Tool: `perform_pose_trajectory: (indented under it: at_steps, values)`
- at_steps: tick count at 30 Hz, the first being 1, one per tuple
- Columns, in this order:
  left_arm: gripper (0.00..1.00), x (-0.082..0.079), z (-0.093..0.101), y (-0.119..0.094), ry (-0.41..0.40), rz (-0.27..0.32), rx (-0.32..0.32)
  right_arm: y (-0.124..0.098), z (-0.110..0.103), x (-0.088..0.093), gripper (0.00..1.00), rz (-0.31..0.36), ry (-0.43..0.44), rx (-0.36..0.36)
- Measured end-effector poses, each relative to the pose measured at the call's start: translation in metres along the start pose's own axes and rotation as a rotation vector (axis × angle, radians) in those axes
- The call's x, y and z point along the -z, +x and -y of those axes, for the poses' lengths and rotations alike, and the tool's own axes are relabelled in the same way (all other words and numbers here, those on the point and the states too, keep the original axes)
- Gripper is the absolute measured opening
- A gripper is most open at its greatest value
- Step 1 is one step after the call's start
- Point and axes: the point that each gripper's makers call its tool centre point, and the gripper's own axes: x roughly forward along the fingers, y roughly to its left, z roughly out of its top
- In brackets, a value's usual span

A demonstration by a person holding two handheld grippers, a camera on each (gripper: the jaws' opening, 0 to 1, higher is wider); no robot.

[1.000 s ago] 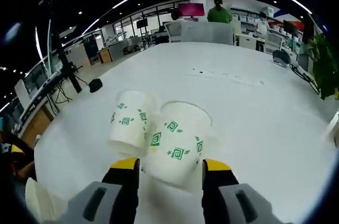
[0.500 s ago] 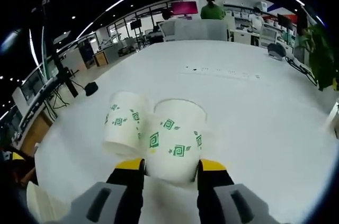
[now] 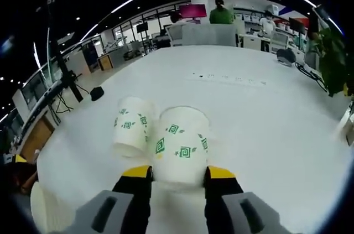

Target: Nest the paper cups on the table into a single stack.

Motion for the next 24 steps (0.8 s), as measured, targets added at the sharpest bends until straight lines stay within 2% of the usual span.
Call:
perform_pose_trajectory:
  at_steps: [8, 16, 20, 24]
  values:
    - [0.9, -0.004, -0.002, -0.002, -0.025, 0.02, -0.012, -0.018, 0.004, -0.001, 0.36, 0.026, -0.005, -0.002]
    - [0.9, -0.004, -0.003, -0.002, -0.048, 0.023, -0.004, -0.035, 0.0, 0.002, 0.36, 0.057, -0.009, -0.019]
    - [0.89, -0.005, -0.003, -0.002, -0.057, 0.025, -0.006, -0.047, -0.009, 0.004, 0.36, 0.074, -0.015, -0.029]
    - [0.88, -0.005, -0.002, -0.002, -0.057, 0.021, -0.002, -0.054, -0.009, -0.001, 0.36, 0.096, -0.028, -0.04]
